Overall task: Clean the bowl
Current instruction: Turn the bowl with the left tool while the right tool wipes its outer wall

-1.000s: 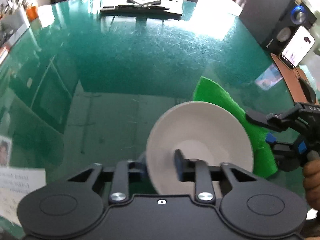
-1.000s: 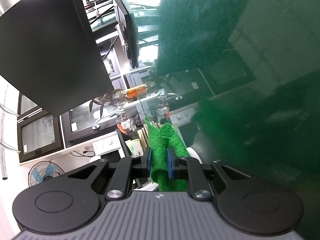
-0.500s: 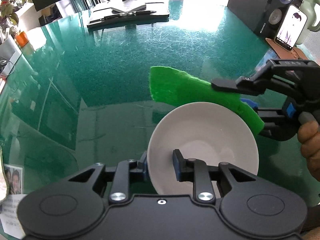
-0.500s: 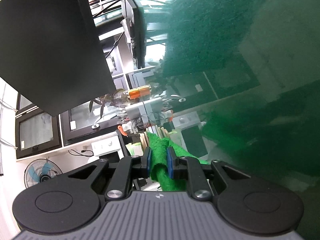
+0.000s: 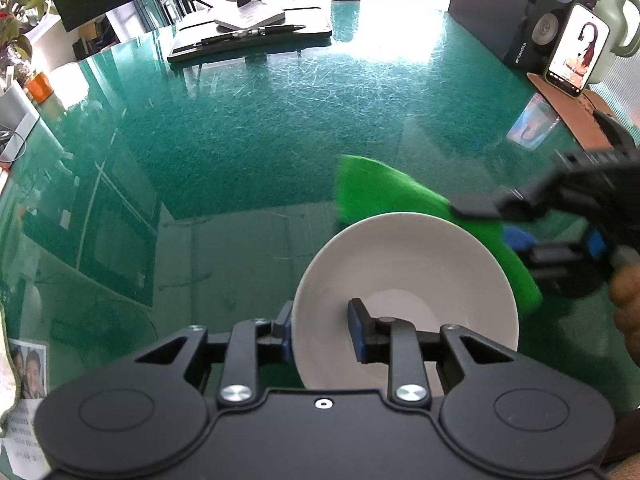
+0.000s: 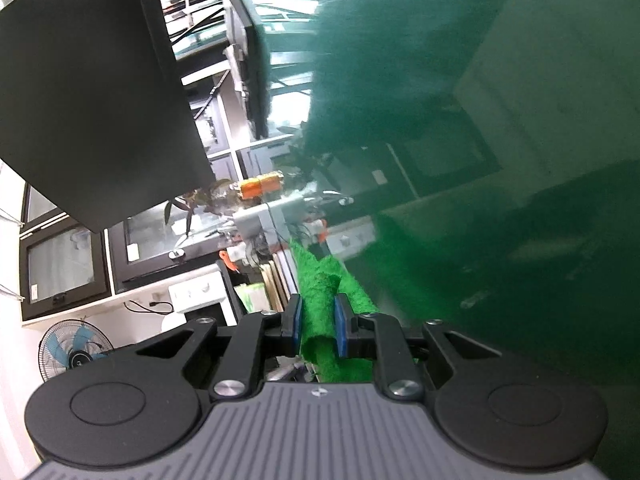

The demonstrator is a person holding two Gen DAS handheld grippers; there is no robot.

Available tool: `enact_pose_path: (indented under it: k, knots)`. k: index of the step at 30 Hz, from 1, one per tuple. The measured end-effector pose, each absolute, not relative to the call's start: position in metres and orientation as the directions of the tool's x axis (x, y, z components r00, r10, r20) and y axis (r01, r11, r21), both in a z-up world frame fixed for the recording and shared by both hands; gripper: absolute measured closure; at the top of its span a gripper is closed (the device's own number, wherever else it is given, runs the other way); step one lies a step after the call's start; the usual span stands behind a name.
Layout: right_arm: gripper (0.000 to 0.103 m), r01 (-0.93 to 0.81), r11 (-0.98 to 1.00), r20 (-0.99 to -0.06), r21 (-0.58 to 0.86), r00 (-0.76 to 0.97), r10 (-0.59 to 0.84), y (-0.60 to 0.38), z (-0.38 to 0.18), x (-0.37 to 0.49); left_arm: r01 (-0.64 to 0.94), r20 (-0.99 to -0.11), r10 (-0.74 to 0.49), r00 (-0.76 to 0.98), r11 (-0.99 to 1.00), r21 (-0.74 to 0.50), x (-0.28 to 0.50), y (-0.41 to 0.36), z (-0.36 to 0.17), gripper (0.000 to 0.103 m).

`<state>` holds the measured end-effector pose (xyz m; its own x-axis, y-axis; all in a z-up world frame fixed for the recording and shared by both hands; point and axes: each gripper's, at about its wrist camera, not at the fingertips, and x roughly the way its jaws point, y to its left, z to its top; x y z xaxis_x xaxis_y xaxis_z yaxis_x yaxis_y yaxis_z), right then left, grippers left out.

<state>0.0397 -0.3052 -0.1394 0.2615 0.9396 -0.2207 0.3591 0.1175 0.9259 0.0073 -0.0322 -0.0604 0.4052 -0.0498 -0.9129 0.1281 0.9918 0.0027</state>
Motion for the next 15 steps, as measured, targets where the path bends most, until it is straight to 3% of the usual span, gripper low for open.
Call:
enact_pose_path:
  k: [15]
  knots:
    - [0.085,0.355,0.101,-0.193,0.929,0.235,0.953,-0.328,-0.133,0.02,0.147,-0.911,-0.05,0.41,0.989,0.012,0.009,-0.035,-0.061,0.072]
